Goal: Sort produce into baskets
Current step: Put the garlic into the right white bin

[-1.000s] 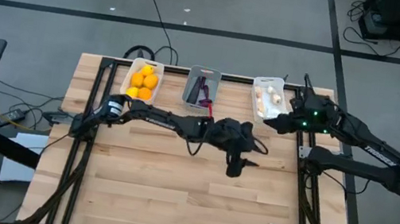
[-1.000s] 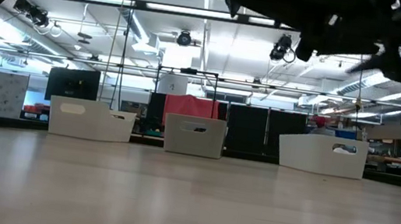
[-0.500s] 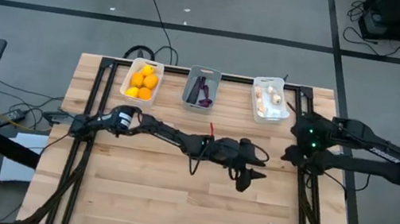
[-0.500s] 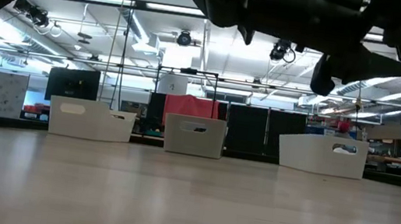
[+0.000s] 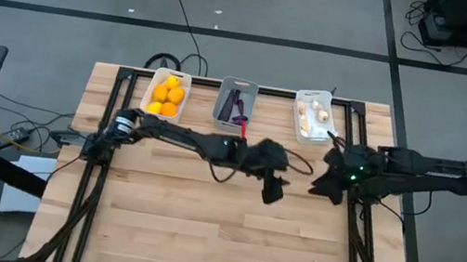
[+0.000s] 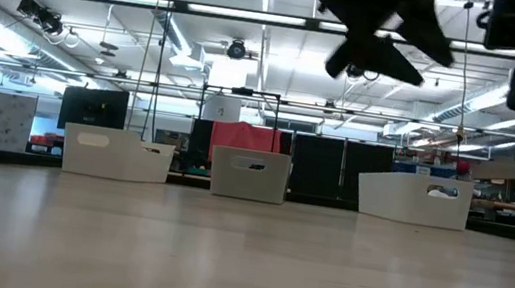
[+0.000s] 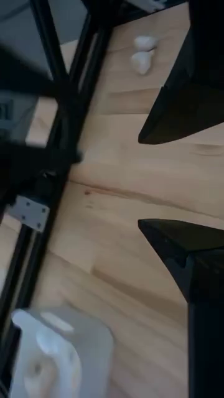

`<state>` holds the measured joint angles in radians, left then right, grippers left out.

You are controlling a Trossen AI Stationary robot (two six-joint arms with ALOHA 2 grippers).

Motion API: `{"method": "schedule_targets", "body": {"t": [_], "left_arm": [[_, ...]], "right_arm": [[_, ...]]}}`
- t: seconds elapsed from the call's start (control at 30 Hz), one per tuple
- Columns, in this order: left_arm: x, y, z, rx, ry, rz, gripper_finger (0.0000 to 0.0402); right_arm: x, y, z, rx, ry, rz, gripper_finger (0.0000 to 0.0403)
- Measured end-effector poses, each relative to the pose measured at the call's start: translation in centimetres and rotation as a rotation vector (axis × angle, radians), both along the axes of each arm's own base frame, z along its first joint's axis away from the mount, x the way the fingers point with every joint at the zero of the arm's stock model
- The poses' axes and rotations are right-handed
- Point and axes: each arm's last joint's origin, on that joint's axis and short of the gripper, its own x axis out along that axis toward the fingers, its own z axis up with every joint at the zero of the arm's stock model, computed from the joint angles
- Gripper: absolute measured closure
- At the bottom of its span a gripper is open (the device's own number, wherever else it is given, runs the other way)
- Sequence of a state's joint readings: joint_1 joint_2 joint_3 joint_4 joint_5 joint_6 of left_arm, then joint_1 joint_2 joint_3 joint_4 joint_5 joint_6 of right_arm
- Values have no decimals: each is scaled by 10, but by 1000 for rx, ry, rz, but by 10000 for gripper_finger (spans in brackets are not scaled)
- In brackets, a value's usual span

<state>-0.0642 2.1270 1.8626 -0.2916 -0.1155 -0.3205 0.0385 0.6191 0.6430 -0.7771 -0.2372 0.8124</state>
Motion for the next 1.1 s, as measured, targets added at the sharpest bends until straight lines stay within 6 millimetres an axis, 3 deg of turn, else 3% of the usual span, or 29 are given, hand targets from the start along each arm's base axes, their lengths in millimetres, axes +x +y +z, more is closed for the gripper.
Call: {"method": "schedule_targets", "body": {"t": [0.13,0.33,0.57,0.73,0.87,1.0,1.1], "left_arm": [[-15,8,20,10,38,27,189],[-32,24,44,-60,37,146,189],[-51,25,65,-132,42,214,189],[-62,25,67,-125,114,224,189],[-66,12,68,-144,137,215,189],[-69,-14,66,-146,152,167,189],[-71,-34,67,-109,145,139,189]], "right_arm": [[20,12,-20,46,-27,50,167],[27,39,-59,46,212,49,167],[27,74,-79,58,377,-8,167],[20,99,-84,129,497,-75,173],[18,121,-75,190,590,-115,185],[21,146,-63,204,596,-98,200],[22,162,-65,206,645,-120,204]]}}
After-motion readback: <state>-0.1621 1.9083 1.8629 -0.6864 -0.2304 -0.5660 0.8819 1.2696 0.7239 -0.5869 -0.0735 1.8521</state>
